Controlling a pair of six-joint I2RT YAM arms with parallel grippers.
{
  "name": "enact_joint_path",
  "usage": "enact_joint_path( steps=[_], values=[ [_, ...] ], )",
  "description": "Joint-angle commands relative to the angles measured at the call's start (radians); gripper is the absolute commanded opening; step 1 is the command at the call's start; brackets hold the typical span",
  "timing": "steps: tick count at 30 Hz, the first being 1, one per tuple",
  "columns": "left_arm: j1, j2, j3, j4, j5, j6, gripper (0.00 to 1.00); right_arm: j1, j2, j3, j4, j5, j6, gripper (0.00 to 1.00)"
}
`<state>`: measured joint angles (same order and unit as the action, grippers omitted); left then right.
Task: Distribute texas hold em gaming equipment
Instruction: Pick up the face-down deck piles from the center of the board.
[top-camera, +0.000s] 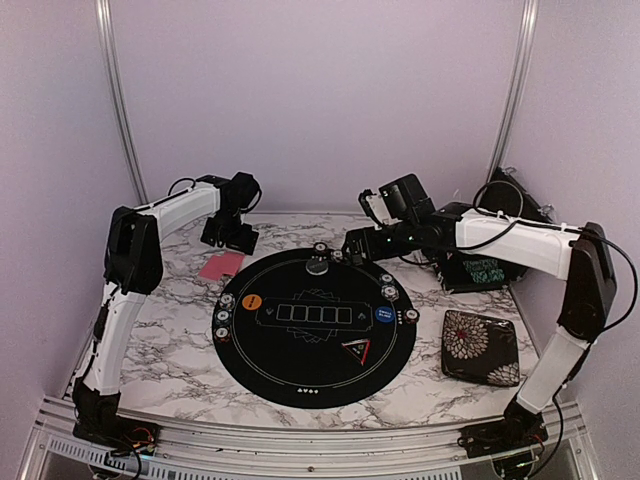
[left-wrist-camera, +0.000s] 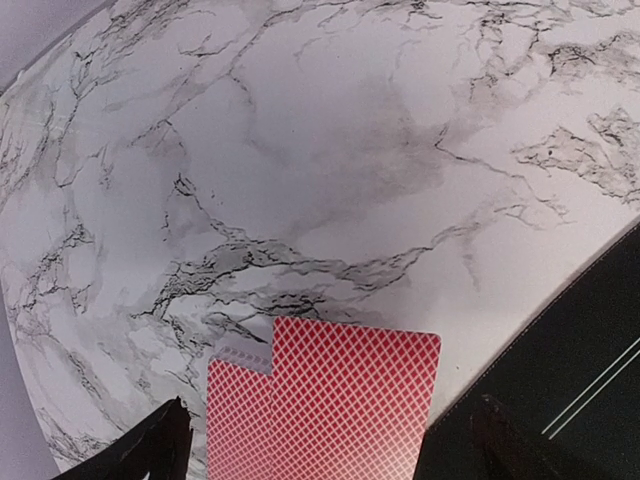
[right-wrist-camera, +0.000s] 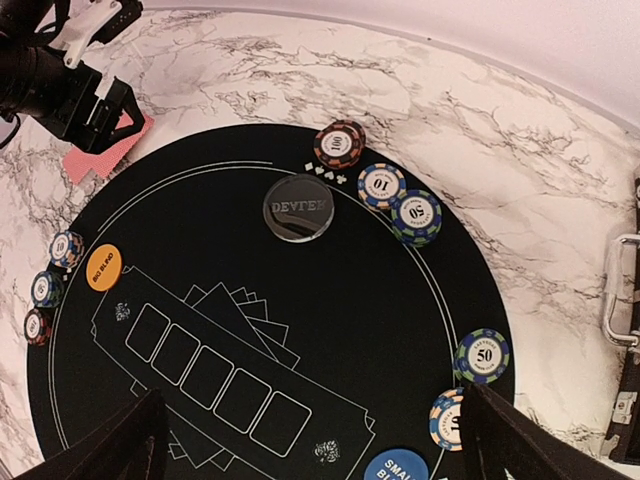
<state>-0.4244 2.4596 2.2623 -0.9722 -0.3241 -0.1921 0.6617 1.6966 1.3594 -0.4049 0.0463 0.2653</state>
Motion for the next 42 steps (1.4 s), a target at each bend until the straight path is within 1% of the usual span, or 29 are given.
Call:
enact_joint_path(
  steps=[1, 42],
  values=[
    [-0.004, 0.029, 0.026, -0.044, -0.02, 0.017, 0.99, -0.01, 0.011, 0.043, 0.005, -0.012, 0.001, 0.98],
    [0.006, 0.09, 0.065, -0.049, -0.041, 0.03, 0.99, -0.026, 0.017, 0.031, 0.011, -0.021, 0.0, 0.98]
  ],
)
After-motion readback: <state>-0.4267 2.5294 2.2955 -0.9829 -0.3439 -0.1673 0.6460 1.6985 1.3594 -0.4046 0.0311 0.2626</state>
